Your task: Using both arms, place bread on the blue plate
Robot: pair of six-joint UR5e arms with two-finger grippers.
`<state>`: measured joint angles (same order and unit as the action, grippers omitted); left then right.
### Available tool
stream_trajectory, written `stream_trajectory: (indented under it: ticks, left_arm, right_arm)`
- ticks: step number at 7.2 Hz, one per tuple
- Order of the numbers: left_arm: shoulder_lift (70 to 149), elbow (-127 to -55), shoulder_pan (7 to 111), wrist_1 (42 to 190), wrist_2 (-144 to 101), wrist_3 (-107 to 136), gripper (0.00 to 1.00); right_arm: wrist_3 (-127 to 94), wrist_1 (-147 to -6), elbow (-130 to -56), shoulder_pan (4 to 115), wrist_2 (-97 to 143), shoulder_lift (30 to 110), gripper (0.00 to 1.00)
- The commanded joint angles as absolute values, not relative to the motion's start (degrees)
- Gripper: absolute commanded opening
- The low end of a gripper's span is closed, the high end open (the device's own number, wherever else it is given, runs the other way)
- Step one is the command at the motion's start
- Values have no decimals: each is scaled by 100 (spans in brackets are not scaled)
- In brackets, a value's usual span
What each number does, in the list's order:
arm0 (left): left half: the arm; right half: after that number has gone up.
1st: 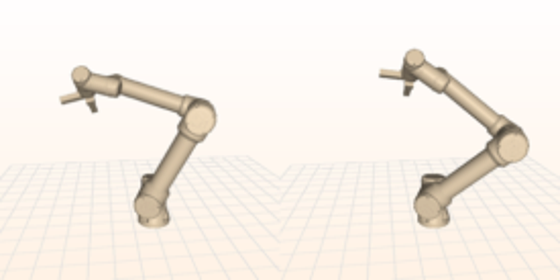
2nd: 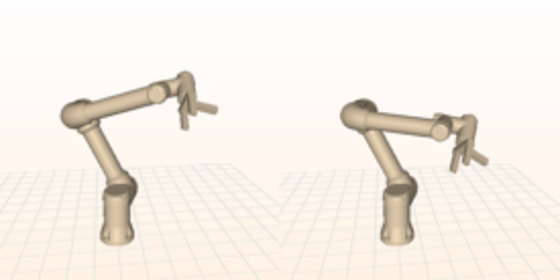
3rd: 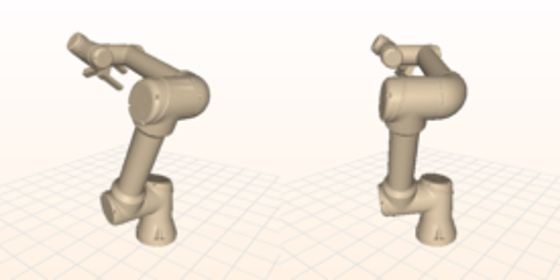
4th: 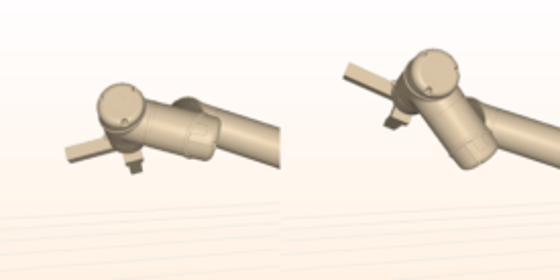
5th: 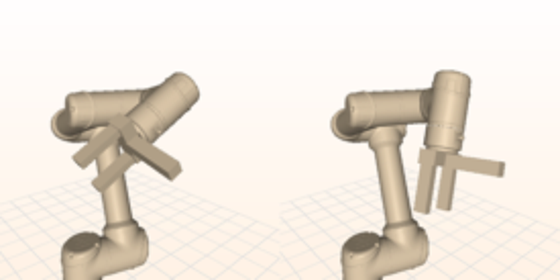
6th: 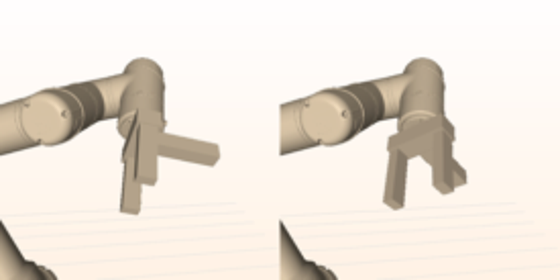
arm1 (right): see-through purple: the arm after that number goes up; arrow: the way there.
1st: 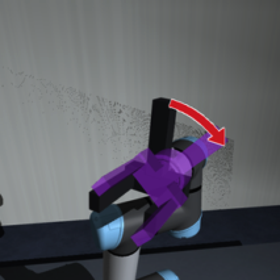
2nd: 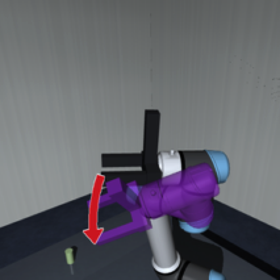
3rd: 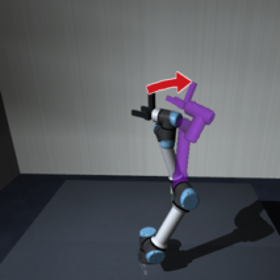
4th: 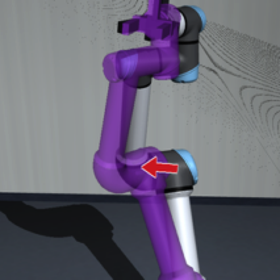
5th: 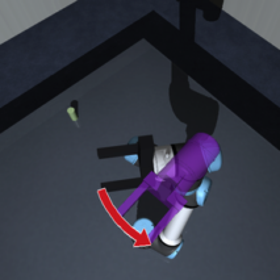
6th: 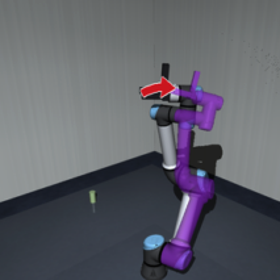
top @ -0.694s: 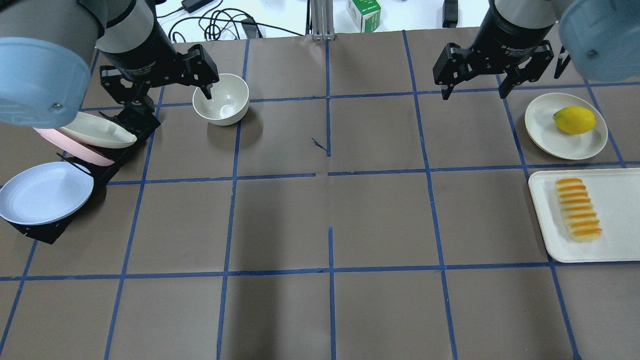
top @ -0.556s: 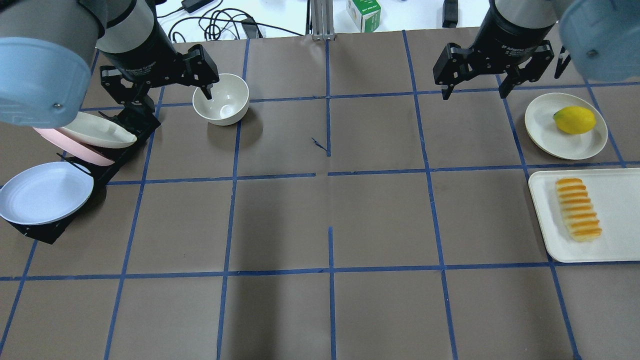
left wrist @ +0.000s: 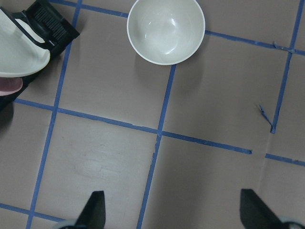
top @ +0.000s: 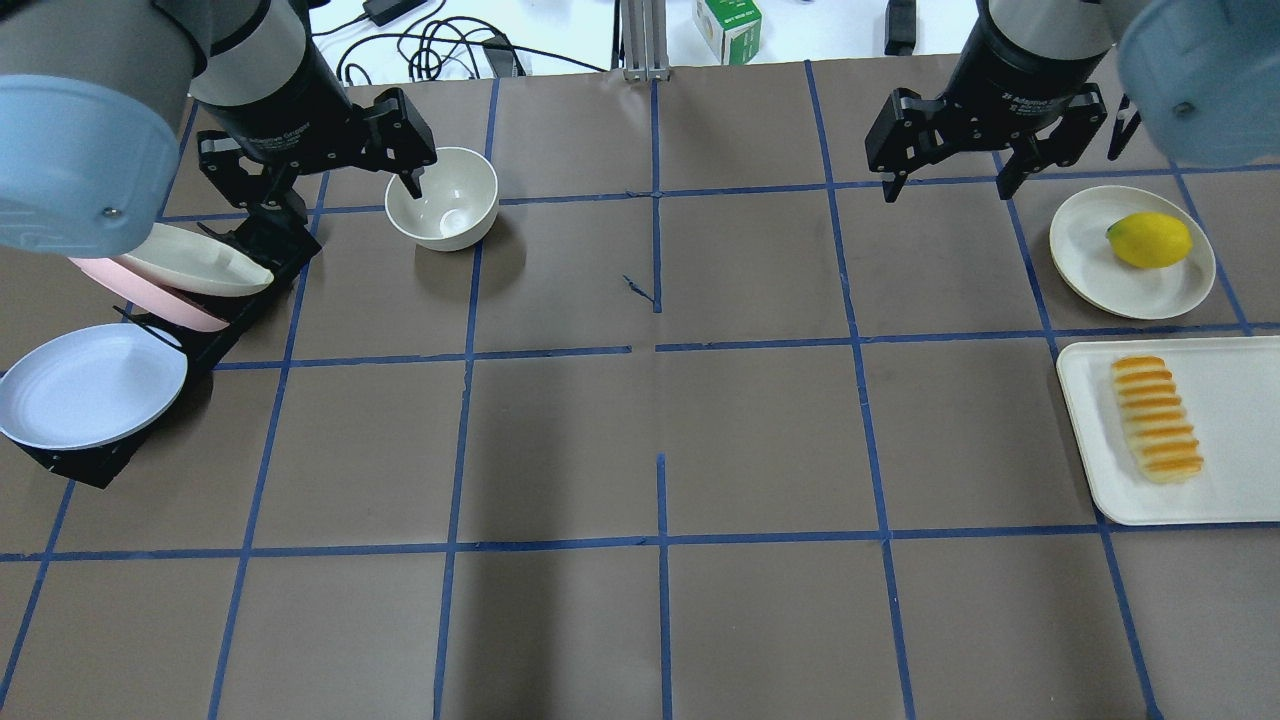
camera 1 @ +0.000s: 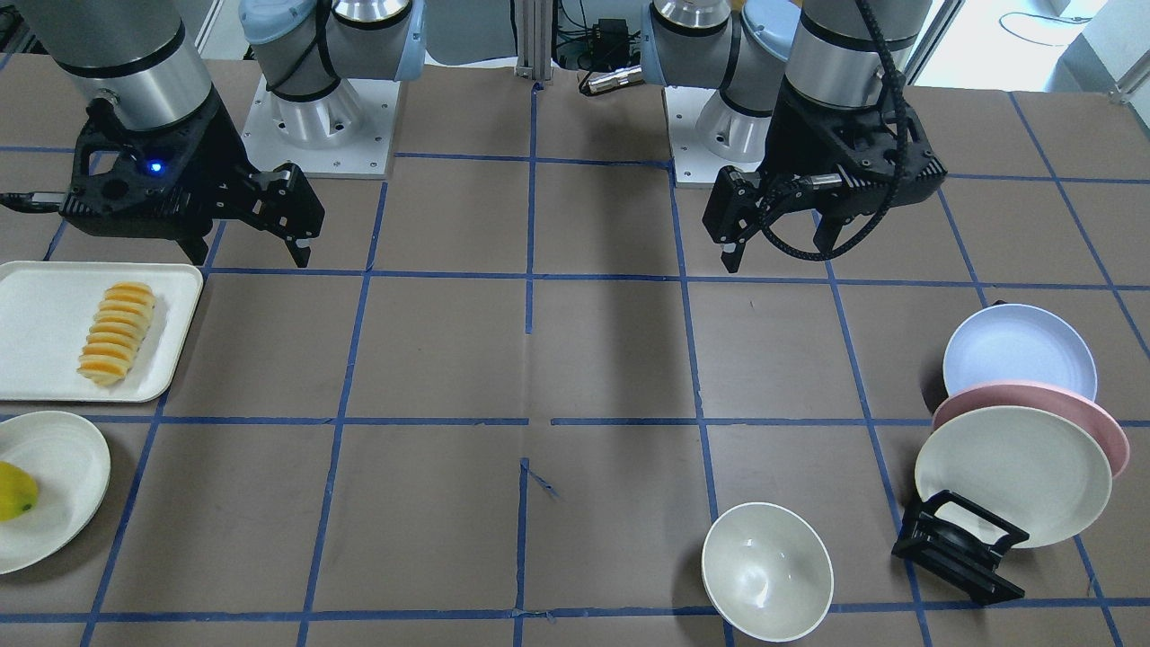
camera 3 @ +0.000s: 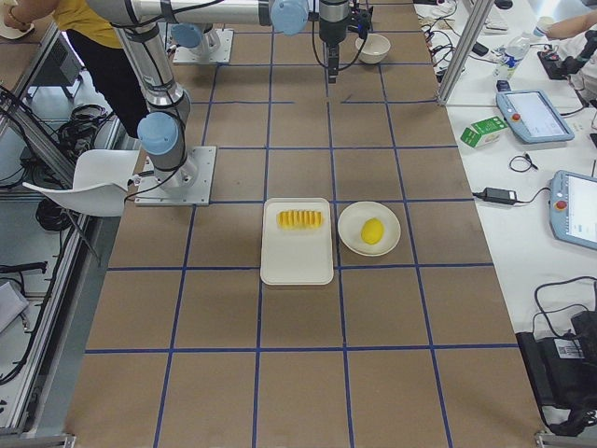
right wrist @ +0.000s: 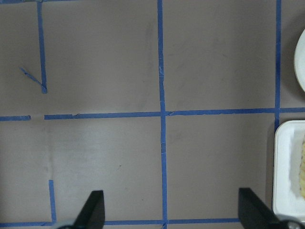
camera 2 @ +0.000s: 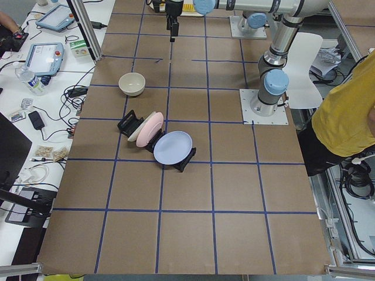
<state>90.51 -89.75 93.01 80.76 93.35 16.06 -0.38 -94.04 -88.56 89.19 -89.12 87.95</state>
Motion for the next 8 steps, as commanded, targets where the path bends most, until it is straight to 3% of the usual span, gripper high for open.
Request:
stream_trajectory:
  ticks: [1,5,8]
  left_arm:
    - [9035,-8991,9281,8060,9325,1556,100]
    - [9000,-9166,9203,8060,9325,1557,100]
    - [8974,-9106,7941,8138,9272,1414,100]
  right_arm:
    - [-53,-9352,-8859,8912,-8930,8815,100]
    - [-79,-9352,-8859,8895,-8947,8815,100]
    - [-62,-9360,-8859,8903,-8930,8807,100]
